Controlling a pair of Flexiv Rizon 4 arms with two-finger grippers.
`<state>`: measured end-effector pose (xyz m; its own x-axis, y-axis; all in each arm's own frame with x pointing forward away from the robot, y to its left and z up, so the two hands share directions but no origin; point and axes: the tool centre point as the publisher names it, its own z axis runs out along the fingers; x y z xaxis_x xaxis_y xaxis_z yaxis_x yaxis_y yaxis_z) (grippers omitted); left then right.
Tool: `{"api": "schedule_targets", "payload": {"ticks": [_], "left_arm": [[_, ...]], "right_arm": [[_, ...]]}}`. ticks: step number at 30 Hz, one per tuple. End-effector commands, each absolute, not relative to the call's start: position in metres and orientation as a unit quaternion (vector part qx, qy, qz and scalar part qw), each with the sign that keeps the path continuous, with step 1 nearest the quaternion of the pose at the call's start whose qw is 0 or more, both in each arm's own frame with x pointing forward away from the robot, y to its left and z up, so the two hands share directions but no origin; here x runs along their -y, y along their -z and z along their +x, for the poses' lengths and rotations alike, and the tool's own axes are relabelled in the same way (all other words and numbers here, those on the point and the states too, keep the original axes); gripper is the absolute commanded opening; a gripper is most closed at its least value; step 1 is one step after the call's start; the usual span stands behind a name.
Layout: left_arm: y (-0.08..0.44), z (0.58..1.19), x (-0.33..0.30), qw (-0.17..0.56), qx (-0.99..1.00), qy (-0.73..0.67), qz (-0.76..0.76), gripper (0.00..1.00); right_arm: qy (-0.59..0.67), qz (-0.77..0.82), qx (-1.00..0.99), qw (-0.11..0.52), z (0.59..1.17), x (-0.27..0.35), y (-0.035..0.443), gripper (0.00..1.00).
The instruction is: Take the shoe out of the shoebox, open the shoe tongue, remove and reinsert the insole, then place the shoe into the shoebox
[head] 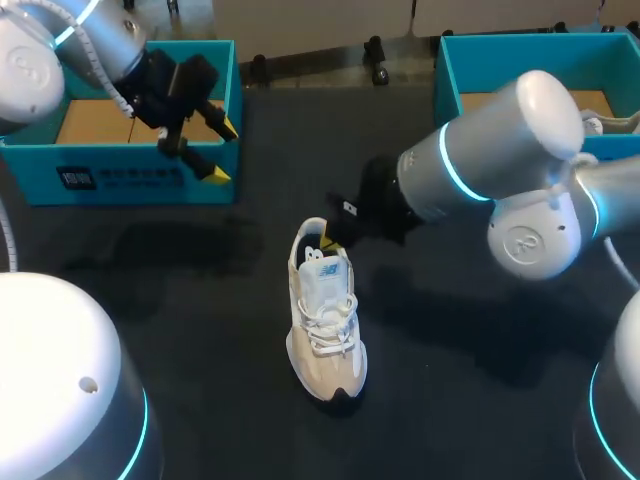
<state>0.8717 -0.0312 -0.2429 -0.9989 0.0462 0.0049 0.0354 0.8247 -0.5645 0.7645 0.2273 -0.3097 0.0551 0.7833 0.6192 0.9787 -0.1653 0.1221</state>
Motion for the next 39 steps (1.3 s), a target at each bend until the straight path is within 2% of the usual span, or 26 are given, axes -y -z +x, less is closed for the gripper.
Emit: {"api": "schedule_targets", "payload": {"ticks": [1,7,28,39], "left_arm": [[0.243,0.873,0.03,0.015,0.956,-0.293,-0.024,1.0],[0.243,0.872,0.031,0.013,0.957,-0.289,-0.023,1.0],[0.243,0.872,0.031,0.013,0.957,-0.289,-0.023,1.0],[0.243,0.872,0.031,0.013,0.957,-0.289,-0.023,1.0]], "right_arm": [[0.159,-0.738,0.655,0.035,0.763,-0.229,0.307,0.0],[0.124,-0.72,0.683,-0.005,0.766,-0.228,0.305,0.0],[0.124,-0.72,0.683,-0.005,0.766,-0.228,0.305,0.0],[0.139,-0.735,0.664,-0.022,0.755,-0.229,0.331,0.0]]}}
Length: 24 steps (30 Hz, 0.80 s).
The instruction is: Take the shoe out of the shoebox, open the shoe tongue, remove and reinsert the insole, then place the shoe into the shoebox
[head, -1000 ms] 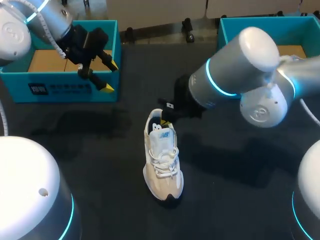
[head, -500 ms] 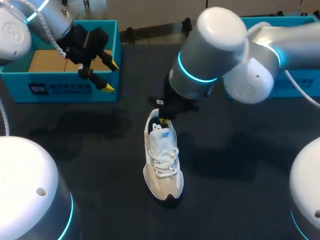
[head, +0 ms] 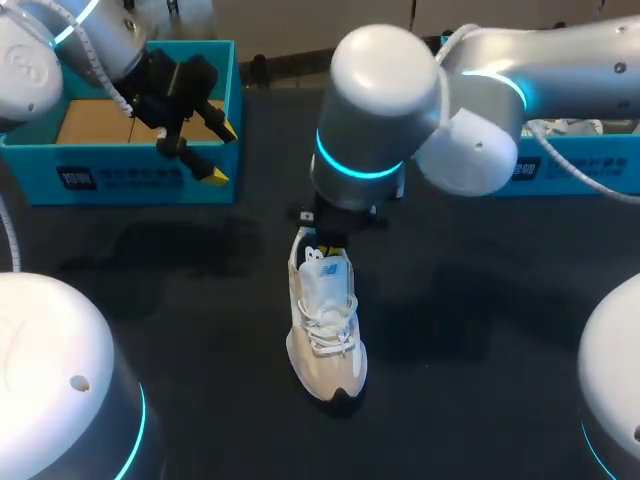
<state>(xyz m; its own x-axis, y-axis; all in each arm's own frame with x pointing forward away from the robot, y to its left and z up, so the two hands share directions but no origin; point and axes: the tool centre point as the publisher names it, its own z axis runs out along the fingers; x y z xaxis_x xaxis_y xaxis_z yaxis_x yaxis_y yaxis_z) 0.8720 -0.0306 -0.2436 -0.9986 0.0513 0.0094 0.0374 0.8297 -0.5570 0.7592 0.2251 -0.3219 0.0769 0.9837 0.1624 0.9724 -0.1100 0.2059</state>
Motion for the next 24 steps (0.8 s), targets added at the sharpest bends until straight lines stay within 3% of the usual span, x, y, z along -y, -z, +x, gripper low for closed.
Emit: {"api": "schedule_targets", "payload": {"ticks": [1,24], "left_arm": [[0.243,0.872,0.031,0.013,0.957,-0.289,-0.023,1.0],[0.243,0.872,0.031,0.013,0.957,-0.289,-0.023,1.0]], "right_arm": [[-0.141,0.734,-0.664,0.021,0.755,-0.229,0.333,0.0],[-0.153,0.709,-0.688,-0.028,0.784,-0.248,0.357,0.0]]}}
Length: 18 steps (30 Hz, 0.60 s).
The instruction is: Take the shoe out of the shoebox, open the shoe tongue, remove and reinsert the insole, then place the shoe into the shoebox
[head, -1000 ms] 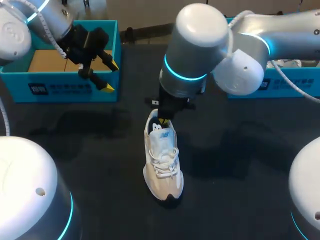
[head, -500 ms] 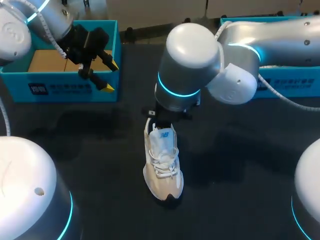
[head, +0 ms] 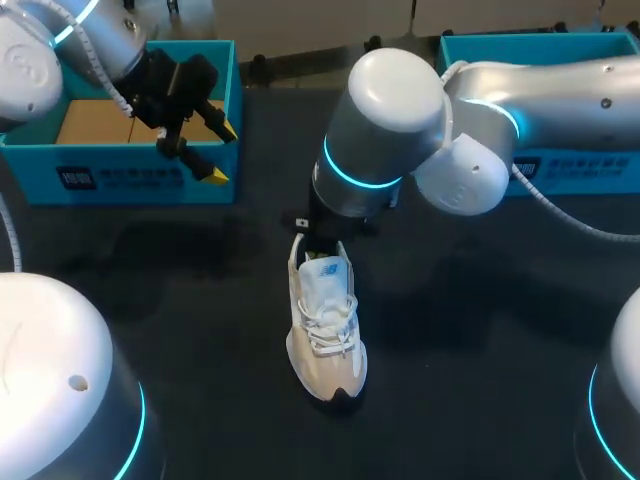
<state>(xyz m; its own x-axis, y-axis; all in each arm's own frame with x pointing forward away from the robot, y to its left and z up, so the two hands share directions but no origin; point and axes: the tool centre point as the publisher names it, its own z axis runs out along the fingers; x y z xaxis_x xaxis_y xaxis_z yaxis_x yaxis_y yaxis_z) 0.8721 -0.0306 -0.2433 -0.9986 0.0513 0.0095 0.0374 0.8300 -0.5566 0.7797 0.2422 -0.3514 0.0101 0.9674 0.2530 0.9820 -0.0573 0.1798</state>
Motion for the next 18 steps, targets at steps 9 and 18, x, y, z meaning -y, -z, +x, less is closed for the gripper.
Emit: {"api": "schedule_targets", "payload": {"ticks": [9,18], "left_arm": [[0.243,0.872,0.031,0.013,0.957,-0.289,-0.023,1.0],[0.243,0.872,0.031,0.013,0.957,-0.289,-0.023,1.0]], "right_arm": [[0.112,-0.711,0.693,0.03,0.78,-0.248,0.378,0.0],[0.114,-0.717,0.688,0.017,0.774,-0.247,0.361,0.0]]}}
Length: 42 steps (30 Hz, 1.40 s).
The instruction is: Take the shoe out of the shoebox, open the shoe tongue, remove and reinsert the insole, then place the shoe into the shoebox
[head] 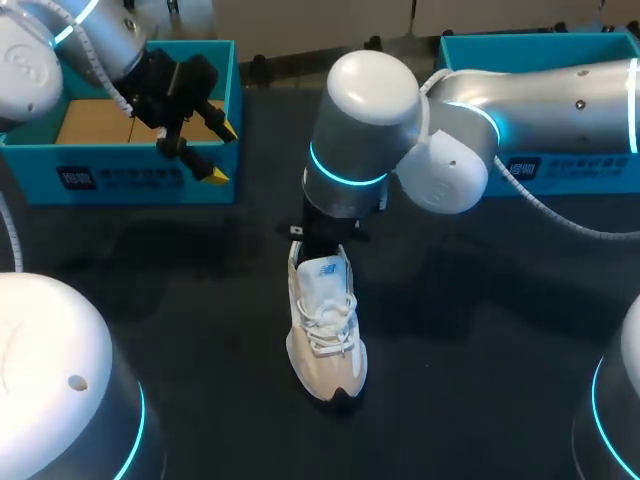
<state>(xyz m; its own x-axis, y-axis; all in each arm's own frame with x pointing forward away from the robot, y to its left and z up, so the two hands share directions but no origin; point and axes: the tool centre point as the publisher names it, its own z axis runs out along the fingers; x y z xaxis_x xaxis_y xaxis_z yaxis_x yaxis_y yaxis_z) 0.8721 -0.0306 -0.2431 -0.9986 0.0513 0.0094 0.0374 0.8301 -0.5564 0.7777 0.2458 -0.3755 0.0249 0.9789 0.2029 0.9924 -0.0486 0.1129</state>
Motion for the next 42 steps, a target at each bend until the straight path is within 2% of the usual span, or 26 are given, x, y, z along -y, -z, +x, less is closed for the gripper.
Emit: {"api": "schedule_targets", "payload": {"ticks": [1,13,42], "left_arm": [[0.243,0.872,0.031,0.013,0.957,-0.289,-0.023,1.0],[0.243,0.872,0.031,0.013,0.957,-0.289,-0.023,1.0],[0.243,0.872,0.031,0.013,0.957,-0.289,-0.023,1.0]], "right_arm": [[0.114,-0.717,0.688,0.015,0.774,-0.248,0.358,0.0],[0.129,-0.708,0.695,0.003,0.782,-0.257,0.347,0.0],[0.107,-0.725,0.68,0.035,0.781,-0.251,0.39,0.0]]}}
